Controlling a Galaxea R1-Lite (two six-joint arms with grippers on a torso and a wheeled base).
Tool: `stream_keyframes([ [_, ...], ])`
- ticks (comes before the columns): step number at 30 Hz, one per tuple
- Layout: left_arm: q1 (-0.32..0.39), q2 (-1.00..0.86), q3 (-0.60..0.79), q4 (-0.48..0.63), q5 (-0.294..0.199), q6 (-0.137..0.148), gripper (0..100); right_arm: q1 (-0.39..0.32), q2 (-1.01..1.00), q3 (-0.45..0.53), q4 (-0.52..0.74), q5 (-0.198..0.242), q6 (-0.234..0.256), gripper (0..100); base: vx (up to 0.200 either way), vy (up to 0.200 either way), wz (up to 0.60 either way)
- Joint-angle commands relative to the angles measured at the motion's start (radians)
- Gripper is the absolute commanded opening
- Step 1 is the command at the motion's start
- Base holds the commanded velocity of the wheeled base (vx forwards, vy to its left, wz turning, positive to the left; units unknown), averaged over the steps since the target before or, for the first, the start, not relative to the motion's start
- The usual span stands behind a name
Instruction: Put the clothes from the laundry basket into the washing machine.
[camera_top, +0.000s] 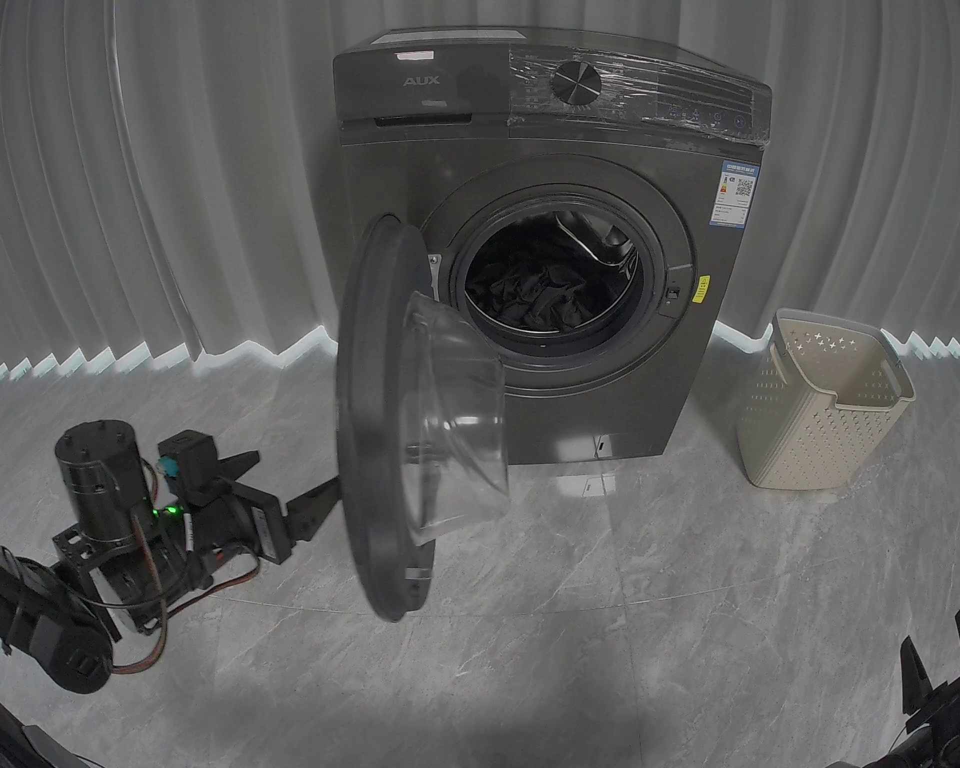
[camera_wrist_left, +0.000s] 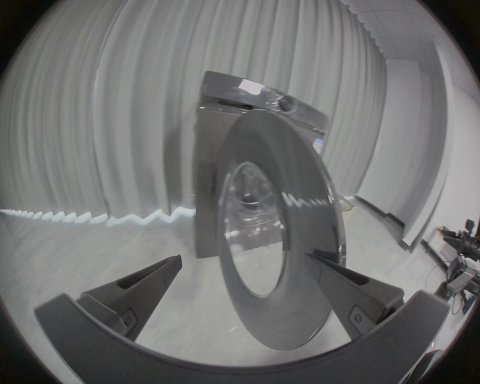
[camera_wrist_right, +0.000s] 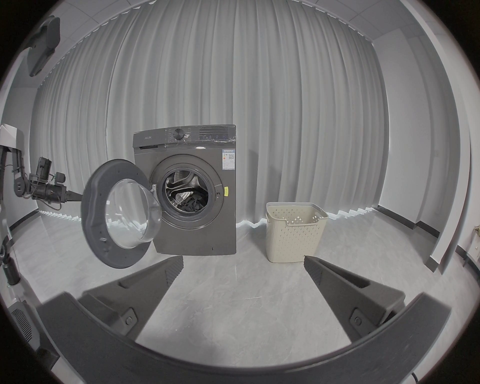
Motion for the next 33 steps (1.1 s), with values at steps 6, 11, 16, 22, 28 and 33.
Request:
stream_keyframes([
  [6, -0.166, 0.189, -0.088, -0.125, 0.058, -0.055, 100, -0.001, -0.016, 0.0, 0.0, -0.001, 0.003, 100, 0.0, 0.0, 0.0],
  [11, -0.165, 0.217, -0.117, -0.133, 0.058, -0.056, 100, 0.001, -0.016, 0.0, 0.0, -0.001, 0.001, 100, 0.0, 0.0, 0.0],
  [16, -0.172, 0.28, -0.195, -0.133, 0.054, -0.062, 100, -0.001, -0.016, 0.0, 0.0, -0.001, 0.001, 100, 0.0, 0.0, 0.0],
  [22, -0.22, 0.386, -0.353, -0.125, 0.063, -0.085, 100, -0.001, -0.016, 0.0, 0.0, 0.001, 0.001, 100, 0.0, 0.0, 0.0],
  [28, -0.27, 0.472, -0.507, -0.105, 0.066, -0.111, 100, -0.001, -0.016, 0.0, 0.0, -0.001, 0.001, 100, 0.0, 0.0, 0.0],
  [33, -0.281, 0.524, -0.554, -0.097, 0.091, -0.15, 100, 0.001, -0.016, 0.0, 0.0, -0.001, 0.001, 100, 0.0, 0.0, 0.0],
])
